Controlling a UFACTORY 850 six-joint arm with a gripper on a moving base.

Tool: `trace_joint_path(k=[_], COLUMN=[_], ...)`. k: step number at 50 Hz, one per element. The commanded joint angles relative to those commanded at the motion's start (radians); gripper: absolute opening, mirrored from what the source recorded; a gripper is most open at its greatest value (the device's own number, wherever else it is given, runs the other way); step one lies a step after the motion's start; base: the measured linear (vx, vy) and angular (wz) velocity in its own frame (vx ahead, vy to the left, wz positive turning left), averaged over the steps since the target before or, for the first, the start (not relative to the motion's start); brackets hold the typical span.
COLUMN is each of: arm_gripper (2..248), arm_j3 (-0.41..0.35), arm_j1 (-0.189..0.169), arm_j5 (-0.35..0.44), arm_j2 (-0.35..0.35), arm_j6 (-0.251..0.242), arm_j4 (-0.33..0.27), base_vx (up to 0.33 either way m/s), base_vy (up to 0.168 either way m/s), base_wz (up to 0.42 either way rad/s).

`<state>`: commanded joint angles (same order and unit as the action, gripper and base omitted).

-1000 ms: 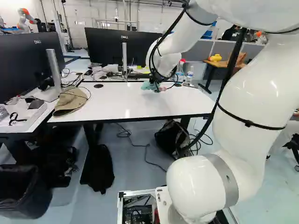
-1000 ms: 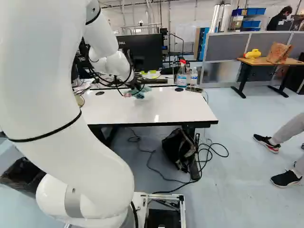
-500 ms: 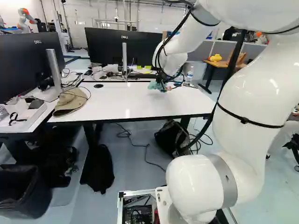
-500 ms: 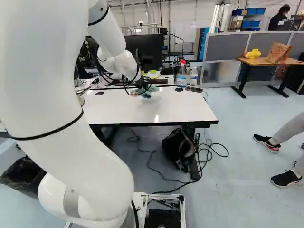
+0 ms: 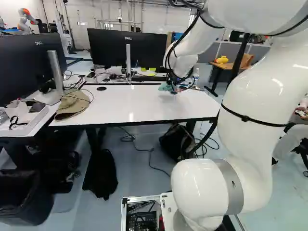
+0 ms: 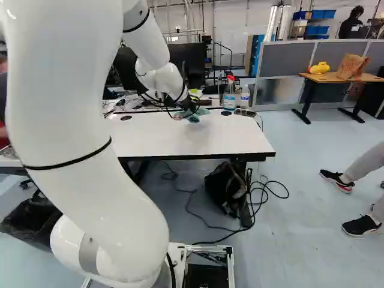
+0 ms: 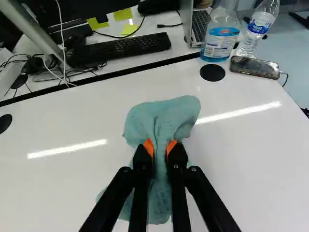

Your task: Clean the table with the green towel

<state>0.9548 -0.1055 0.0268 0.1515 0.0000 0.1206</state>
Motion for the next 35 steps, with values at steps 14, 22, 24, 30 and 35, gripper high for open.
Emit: trace_joint_path(k=[14,22,24,30,35], arm_gripper=[47,47,47,47,47], arm_j3=[0.041,0.066,0.073,0.091,0.108], arm_j1=[-0.04,-0.062,-0.068,-0.083,-0.096], arm_j5=[0.0,0.0,0.0,0.0,0.0], arm_j2=[0.037,0.059,0.065,0.081,0.096], arm_j6=[0.0,0.0,0.0,0.0,0.0], arm_j4=[0.0,0.0,0.0,0.0,0.0], base_vx=[0.0,0.0,0.0,0.0,0.0], base_vy=[0.0,0.0,0.0,0.0,0.0], base_wz=[0.0,0.0,0.0,0.0,0.0])
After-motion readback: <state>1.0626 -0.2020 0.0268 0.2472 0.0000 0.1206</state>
